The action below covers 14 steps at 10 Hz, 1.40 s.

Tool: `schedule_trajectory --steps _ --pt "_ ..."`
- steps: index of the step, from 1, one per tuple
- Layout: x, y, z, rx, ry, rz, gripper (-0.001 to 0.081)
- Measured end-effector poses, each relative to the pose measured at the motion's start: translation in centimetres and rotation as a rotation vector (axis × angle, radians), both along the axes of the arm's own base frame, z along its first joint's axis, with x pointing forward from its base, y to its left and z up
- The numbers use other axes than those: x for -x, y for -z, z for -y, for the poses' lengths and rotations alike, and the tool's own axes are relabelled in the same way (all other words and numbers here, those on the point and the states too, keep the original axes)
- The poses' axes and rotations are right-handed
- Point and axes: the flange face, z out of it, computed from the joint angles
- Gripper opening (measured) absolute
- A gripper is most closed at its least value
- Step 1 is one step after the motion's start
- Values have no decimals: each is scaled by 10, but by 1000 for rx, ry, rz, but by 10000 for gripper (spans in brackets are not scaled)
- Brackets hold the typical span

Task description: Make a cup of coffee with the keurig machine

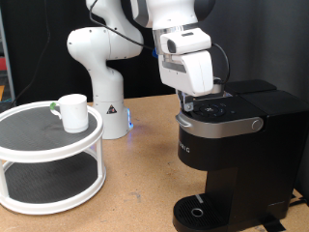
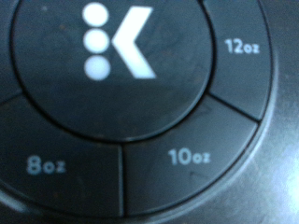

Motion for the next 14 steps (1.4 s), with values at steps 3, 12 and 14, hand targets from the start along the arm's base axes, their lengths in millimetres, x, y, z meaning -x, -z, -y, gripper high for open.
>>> schedule_trajectory --steps 3,12,14 --pt "0 0 0 0 2 1 7" --pt "-5 -43 -14 -276 69 -17 7" --pt "-5 -48 -13 -281 59 -29 7"
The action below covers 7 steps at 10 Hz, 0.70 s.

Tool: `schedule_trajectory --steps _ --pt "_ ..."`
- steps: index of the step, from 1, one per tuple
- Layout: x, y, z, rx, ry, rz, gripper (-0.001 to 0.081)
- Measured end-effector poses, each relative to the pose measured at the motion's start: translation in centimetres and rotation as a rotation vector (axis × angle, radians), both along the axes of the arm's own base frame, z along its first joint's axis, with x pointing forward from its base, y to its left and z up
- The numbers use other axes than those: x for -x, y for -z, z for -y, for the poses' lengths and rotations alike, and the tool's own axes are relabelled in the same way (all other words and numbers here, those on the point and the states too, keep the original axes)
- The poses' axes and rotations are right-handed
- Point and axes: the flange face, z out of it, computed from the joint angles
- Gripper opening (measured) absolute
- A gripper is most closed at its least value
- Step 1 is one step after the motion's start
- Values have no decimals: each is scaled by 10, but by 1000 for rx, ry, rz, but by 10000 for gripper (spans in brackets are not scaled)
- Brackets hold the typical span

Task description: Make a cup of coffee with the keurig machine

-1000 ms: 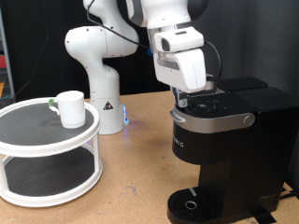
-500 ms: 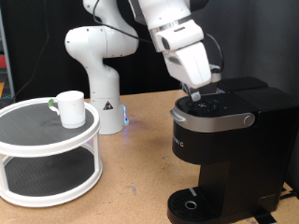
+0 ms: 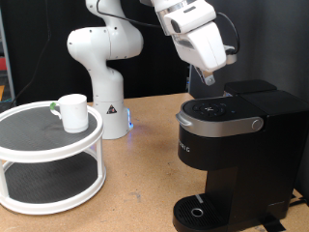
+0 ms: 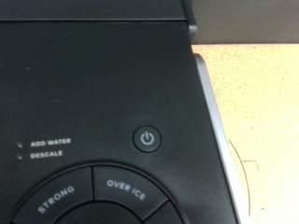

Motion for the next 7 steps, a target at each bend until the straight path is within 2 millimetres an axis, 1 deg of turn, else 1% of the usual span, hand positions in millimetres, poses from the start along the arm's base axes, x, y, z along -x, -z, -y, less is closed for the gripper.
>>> schedule_trajectory --steps 2,3,4,5,7 --pt "-4 4 2 -69 197 81 7" --pt "-2 7 5 -128 291 88 7" --pt "2 9 8 -168 338 68 7" --pt "9 10 13 -184 328 20 7" --pt "28 7 28 -180 257 -47 7"
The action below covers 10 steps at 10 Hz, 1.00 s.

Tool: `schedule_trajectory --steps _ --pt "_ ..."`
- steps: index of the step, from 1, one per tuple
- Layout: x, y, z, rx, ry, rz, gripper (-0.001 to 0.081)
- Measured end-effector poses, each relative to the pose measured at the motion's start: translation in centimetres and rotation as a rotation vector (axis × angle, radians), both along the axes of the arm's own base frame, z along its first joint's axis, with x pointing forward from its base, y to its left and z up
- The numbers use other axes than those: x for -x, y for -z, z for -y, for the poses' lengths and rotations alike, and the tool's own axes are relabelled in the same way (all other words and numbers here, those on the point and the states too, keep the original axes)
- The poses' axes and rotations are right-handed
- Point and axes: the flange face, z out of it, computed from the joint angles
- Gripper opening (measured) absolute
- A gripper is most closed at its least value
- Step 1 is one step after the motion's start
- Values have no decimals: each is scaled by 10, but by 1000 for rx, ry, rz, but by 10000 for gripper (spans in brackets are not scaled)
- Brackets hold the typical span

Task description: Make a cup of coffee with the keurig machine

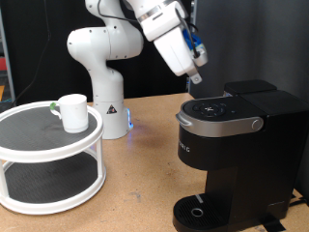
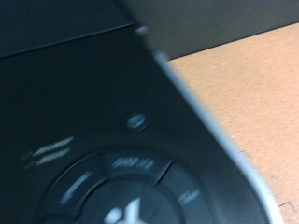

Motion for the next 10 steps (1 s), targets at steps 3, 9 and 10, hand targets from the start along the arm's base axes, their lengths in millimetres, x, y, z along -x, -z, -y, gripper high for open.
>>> schedule_trajectory --steps 3,9,10 --pt "25 -6 15 16 -33 5 7" --pt "39 5 41 -107 196 -14 7" --pt "48 3 51 -123 155 -36 7"
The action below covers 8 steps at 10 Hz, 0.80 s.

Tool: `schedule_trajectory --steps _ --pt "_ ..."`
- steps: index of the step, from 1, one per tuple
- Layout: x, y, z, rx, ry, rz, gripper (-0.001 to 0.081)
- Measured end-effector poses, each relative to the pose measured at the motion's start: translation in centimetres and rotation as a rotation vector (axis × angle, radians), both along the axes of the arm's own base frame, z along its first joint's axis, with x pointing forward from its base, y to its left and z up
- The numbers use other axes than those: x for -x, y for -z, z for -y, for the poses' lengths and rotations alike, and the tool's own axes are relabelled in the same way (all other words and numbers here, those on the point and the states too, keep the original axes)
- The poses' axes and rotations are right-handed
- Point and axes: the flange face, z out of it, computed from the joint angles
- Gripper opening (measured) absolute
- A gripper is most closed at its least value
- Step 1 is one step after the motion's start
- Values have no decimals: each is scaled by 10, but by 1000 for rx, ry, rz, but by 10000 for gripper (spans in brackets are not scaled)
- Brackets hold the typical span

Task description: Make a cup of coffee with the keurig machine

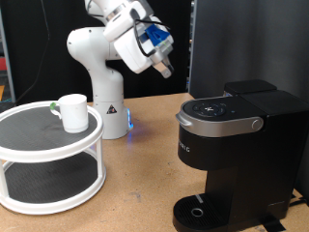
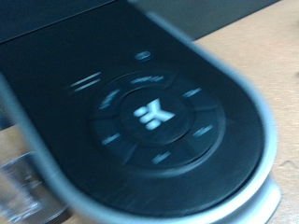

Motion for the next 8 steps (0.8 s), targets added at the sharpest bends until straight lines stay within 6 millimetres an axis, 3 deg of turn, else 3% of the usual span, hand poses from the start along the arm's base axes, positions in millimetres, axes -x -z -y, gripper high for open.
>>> schedule_trajectory --steps 4,8 --pt "34 -16 44 -35 -98 -26 7" --pt "47 -17 57 -85 -120 -13 7"
